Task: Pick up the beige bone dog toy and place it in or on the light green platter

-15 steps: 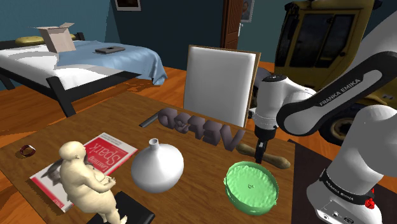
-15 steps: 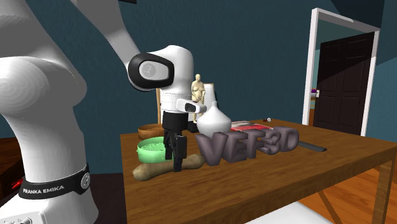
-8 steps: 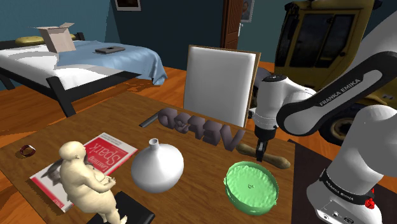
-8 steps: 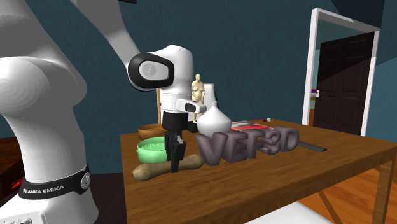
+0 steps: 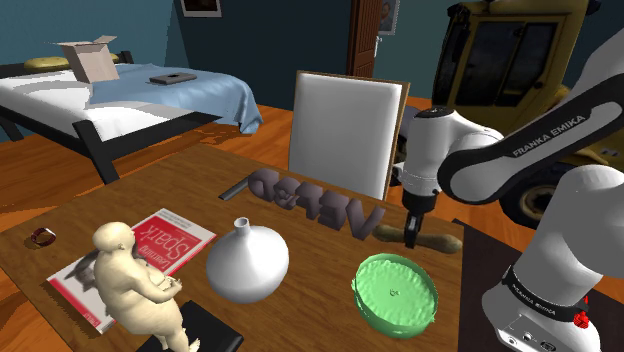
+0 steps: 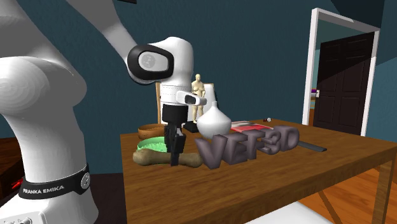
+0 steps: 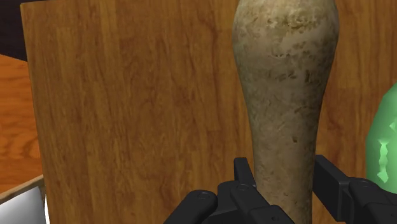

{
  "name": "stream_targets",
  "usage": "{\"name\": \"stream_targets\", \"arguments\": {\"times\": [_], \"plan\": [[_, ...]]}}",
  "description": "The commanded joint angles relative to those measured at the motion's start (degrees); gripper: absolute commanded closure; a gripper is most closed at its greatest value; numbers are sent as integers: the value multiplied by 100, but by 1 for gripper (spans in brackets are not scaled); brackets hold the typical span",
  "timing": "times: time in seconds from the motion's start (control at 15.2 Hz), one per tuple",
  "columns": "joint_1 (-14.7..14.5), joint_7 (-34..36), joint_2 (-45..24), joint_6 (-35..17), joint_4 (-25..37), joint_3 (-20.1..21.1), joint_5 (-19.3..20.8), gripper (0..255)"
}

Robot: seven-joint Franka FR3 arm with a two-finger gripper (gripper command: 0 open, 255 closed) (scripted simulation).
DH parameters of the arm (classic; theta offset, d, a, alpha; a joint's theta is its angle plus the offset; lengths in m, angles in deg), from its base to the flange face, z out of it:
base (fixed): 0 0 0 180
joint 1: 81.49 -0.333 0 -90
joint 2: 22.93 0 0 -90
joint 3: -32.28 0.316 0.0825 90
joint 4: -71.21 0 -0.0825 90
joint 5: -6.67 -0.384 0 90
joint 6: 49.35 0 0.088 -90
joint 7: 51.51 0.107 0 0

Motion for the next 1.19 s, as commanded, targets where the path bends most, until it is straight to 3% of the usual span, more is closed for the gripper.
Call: {"name": "stream_targets", "arguments": {"times": [0.0, 1.12], "plan": [[-12, 1, 193, 252, 58, -9, -2, 255], [-14, -34, 1381, 2186, 807, -129, 66, 255]]}}
